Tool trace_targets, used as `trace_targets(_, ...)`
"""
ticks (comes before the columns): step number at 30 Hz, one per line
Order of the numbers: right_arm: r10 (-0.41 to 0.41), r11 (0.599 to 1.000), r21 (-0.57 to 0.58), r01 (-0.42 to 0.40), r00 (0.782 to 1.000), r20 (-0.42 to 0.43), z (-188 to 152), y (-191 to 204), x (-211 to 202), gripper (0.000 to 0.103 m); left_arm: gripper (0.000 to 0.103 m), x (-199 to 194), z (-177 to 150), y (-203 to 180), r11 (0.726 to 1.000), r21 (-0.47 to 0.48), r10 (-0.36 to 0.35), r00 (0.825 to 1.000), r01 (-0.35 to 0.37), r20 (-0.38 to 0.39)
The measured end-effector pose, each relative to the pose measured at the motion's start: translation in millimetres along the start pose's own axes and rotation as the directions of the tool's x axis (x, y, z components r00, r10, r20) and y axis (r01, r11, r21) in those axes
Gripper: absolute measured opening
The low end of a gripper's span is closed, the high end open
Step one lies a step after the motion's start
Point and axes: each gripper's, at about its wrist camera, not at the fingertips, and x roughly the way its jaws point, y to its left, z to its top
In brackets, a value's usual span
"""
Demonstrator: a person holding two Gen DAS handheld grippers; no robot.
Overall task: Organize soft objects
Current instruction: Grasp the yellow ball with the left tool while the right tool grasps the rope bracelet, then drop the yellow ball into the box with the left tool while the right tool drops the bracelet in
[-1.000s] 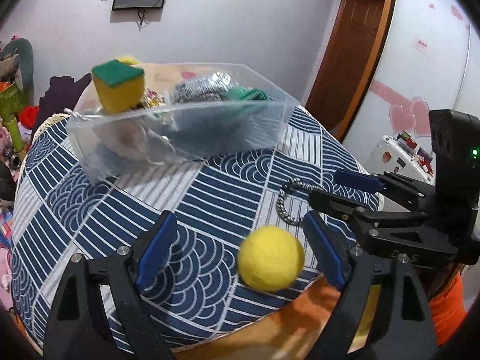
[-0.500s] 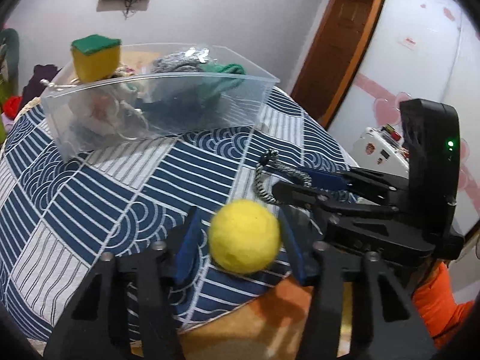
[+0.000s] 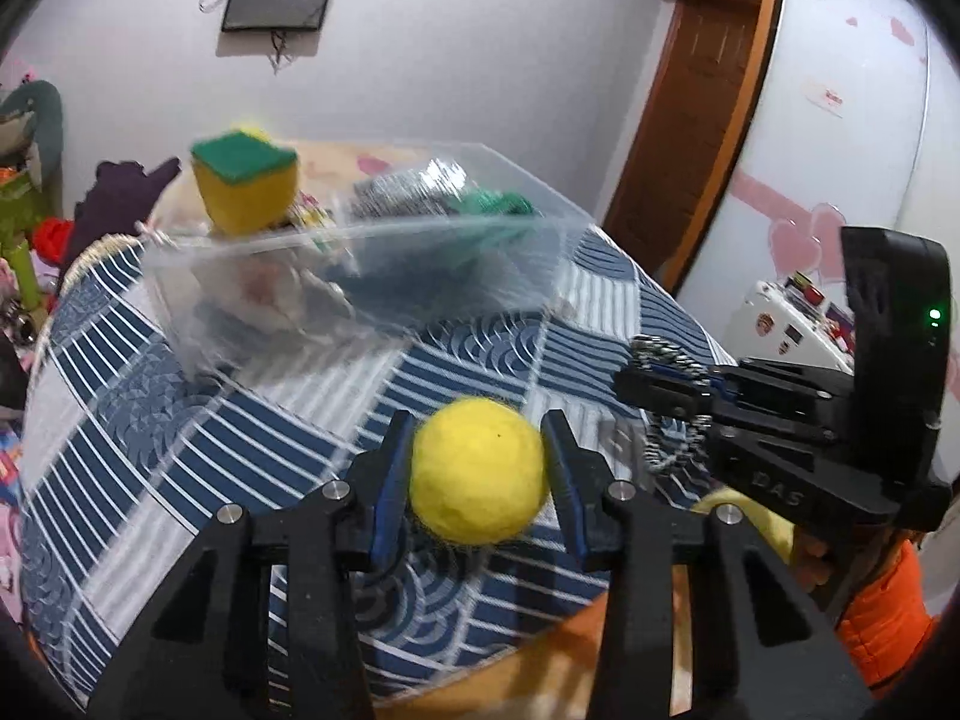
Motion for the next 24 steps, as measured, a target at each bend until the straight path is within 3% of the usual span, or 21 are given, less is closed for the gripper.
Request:
trace_targets(11,-0.052,0.998,-0.028,0.055,0.993,0.107,51,0,-5,0.008,0.042,-7,51,15,0.996,0.020,0.079,0.988,-0.082,0.134)
trace_targets(24,-0.066,0.998,0.012,0.065,0.981,0.184,96,-11,0,0.008,0.042,13,88,23,0.985,0.043,0.156,0.969,-0.167,0.193)
